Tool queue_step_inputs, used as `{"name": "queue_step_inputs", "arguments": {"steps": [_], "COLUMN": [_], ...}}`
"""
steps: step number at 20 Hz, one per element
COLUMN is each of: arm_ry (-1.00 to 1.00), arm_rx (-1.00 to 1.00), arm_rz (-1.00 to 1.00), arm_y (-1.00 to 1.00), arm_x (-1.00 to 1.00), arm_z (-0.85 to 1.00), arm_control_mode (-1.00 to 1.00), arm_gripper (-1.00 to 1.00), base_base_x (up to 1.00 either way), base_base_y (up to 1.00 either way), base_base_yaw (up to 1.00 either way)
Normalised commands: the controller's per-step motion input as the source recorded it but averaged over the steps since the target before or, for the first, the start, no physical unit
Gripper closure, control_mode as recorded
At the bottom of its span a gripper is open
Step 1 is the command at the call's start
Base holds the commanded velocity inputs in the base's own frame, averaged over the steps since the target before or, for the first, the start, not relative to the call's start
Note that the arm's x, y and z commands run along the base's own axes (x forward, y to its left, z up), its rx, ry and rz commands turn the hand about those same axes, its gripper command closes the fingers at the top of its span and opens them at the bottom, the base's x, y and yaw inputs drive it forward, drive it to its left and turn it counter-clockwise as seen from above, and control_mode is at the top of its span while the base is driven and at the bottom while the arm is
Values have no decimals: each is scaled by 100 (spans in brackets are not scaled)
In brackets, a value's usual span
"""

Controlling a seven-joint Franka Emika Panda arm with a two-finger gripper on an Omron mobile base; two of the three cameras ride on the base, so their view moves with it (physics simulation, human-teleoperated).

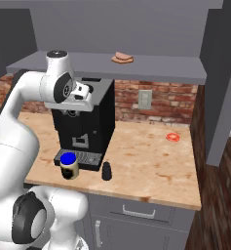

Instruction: Pick the shaker and mayonnaise from the counter and place them in the cabinet.

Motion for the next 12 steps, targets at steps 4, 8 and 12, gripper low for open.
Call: {"name": "queue_step_inputs", "arguments": {"steps": [4,8,12], "arm_ry": [-2,-6,-7], "arm_rx": [0,0,0], "arm_rz": [0,0,0], "arm_y": [0,0,0], "arm_x": [-19,-37,-42], "arm_z": [-7,-13,-27], "arm_control_mode": [-100,-100,-100], "arm_gripper": [-100,-100,-100], "base_base_x": [0,0,0], "base_base_y": [0,0,0], "base_base_yaw": [0,0,0]}}
